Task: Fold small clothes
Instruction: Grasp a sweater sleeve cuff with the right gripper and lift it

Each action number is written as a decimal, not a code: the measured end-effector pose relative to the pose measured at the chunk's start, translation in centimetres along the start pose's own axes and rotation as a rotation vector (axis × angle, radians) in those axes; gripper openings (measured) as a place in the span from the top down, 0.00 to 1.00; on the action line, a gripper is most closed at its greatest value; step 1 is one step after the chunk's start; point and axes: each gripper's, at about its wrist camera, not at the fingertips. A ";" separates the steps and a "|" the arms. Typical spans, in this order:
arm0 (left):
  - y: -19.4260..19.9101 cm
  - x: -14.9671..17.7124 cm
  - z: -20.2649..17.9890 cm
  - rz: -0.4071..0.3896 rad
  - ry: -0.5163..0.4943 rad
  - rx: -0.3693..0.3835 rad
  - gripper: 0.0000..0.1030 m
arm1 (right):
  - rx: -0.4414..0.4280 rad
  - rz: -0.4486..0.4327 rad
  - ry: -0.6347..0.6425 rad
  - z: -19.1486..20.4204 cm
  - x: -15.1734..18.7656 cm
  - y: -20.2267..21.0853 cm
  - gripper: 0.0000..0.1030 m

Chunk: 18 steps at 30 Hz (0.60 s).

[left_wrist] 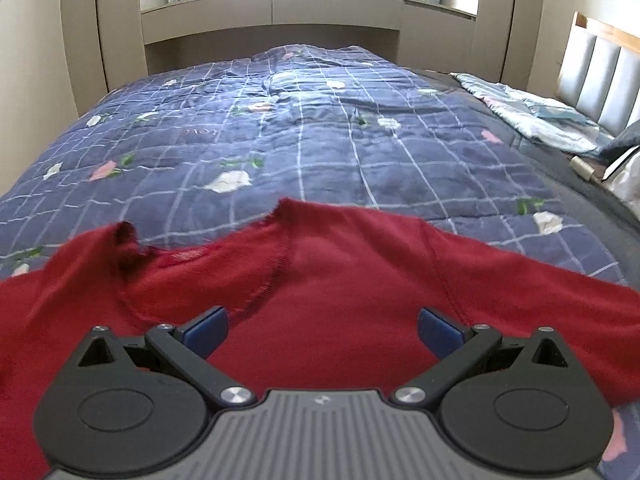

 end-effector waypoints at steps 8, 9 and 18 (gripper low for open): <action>7.3 -1.4 6.7 -0.068 0.079 0.056 0.00 | -0.324 -0.123 0.249 12.6 -1.4 8.6 0.94; 8.3 -1.3 8.0 -0.083 0.099 0.051 0.00 | -0.376 -0.134 0.282 14.5 -1.1 9.9 0.94; 14.2 1.0 18.9 -0.161 0.272 -0.037 0.00 | -0.799 -0.136 0.662 30.7 8.6 20.0 0.94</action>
Point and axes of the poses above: each gripper's, at about its wrist camera, not at the fingertips, and y roughly against the way its jaws point, z to its left, x to its underside, and after that the axes turned 11 degrees about -y, right-handed
